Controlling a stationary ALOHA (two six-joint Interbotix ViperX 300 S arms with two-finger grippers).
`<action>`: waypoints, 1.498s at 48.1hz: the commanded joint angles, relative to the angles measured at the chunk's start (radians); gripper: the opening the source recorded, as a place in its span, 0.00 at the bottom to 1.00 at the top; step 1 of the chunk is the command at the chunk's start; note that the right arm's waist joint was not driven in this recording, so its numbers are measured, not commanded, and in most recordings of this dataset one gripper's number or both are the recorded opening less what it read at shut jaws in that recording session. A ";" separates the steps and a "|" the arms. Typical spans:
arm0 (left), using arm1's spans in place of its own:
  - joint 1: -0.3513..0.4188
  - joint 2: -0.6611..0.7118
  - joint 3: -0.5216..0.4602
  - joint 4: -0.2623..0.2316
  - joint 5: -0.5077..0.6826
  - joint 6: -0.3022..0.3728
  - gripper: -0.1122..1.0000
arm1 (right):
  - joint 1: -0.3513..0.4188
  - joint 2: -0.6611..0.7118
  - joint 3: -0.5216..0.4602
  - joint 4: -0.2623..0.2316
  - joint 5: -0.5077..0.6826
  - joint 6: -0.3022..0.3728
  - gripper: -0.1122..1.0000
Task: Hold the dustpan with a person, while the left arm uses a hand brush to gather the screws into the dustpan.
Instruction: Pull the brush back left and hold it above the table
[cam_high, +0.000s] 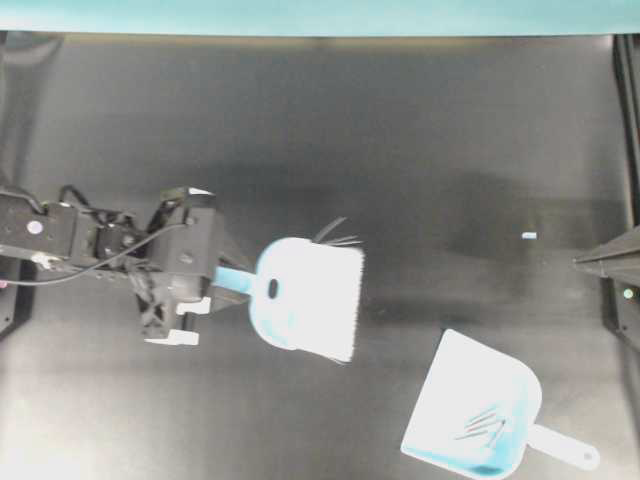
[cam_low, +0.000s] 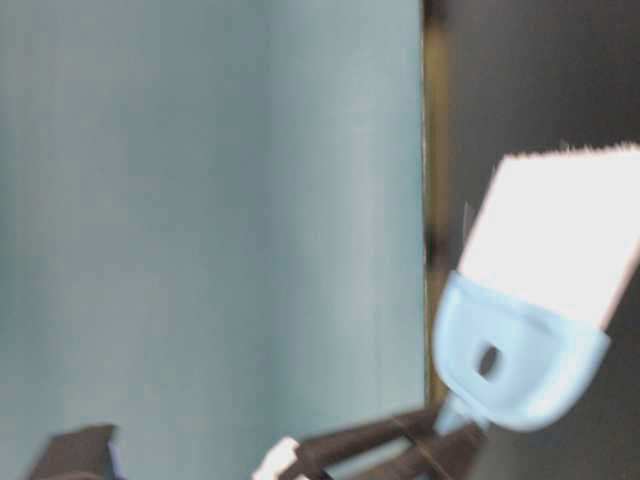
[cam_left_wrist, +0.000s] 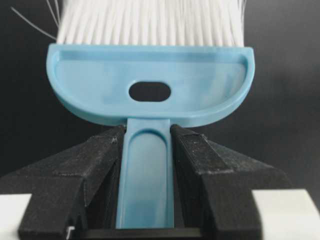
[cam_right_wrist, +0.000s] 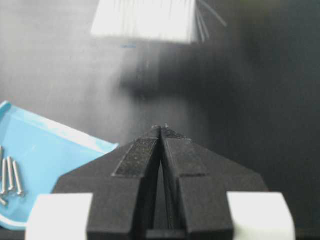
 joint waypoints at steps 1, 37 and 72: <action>0.003 -0.003 0.015 0.003 -0.015 0.002 0.38 | 0.000 0.003 -0.011 0.000 -0.005 -0.008 0.10; -0.028 0.058 0.044 0.002 -0.078 0.002 0.38 | 0.000 0.003 -0.009 0.000 -0.003 -0.008 0.10; -0.041 0.067 0.037 0.002 -0.086 -0.002 0.87 | 0.000 0.003 -0.009 0.000 -0.005 -0.008 0.10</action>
